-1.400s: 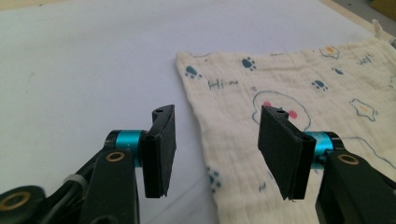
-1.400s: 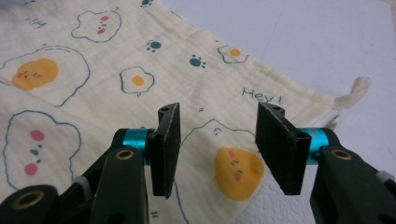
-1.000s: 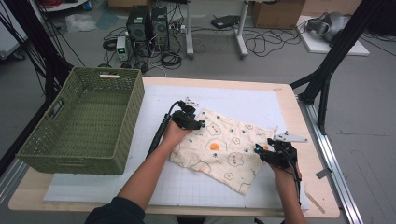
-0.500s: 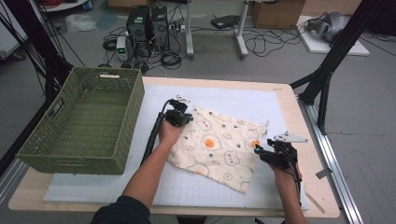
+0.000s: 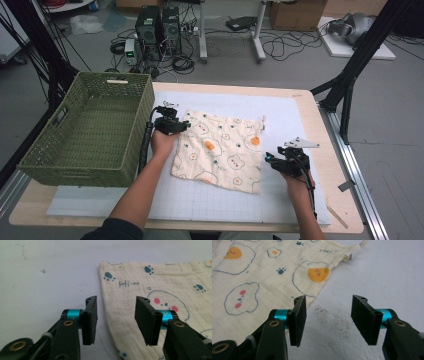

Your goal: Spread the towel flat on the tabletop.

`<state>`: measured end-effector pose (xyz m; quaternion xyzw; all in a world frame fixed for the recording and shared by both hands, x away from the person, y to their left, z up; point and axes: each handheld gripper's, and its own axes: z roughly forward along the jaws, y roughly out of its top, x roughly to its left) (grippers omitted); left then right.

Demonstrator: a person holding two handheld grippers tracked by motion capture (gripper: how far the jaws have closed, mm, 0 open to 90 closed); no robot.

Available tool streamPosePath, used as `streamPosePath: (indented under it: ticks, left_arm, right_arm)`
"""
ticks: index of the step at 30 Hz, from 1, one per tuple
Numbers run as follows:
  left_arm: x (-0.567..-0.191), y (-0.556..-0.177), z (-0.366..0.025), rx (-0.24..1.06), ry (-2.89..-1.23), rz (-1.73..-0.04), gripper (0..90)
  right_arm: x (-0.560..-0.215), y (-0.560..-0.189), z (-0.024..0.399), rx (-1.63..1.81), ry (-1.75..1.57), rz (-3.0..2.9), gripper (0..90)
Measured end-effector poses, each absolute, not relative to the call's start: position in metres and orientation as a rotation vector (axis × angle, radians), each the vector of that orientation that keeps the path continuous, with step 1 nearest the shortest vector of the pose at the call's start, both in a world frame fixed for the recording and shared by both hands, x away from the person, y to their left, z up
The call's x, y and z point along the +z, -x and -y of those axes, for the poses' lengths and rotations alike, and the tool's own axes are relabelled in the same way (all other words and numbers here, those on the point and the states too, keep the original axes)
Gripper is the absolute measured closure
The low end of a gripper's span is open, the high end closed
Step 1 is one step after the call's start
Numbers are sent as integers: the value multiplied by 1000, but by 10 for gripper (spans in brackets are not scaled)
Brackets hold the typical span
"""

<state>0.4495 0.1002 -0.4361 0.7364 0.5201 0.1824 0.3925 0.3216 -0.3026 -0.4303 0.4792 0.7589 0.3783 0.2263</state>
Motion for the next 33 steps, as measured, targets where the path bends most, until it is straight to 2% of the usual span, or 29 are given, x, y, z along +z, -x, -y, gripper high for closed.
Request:
streamPosePath:
  ticks: [4,12,15,16,18,19,20,25,28,31,33]
  left_arm:
    - [-435,-444,-101,441,-1888,-1289,514]
    - [-447,-425,-115,402,-1899,-1254,549]
    - [-447,-420,-117,391,-1909,-1231,565]
    - [-448,-418,-117,388,-1907,-1220,588]
    - [-449,-413,-117,419,-1931,-1184,694]
    - [-450,-411,-118,401,-1931,-1160,803]
    - [-450,-410,-118,397,-1936,-1161,872]
    - [-446,-401,-117,481,-1955,-1207,881]
    - [-444,-396,-120,538,-1895,-1241,881]
    - [-446,-397,-123,534,-1882,-1280,881]
    - [-448,-399,-125,478,-1842,-1297,859]
  right_arm:
    - [-432,-334,293,1052,-1330,-2117,518]
    - [-441,-363,271,993,-1344,-2169,569]
    - [-445,-369,270,972,-1358,-2194,708]
    - [-445,-370,271,990,-1353,-2200,783]
    - [-444,-372,269,986,-1333,-2227,861]
    - [-444,-374,268,972,-1318,-2232,867]
    - [-443,-377,267,953,-1319,-2237,873]
    - [-443,-391,271,921,-1333,-2182,880]
    - [-443,-403,270,911,-1344,-2159,880]
    - [-444,-416,263,903,-1337,-2146,879]
    - [-444,-421,257,883,-1323,-2134,870]
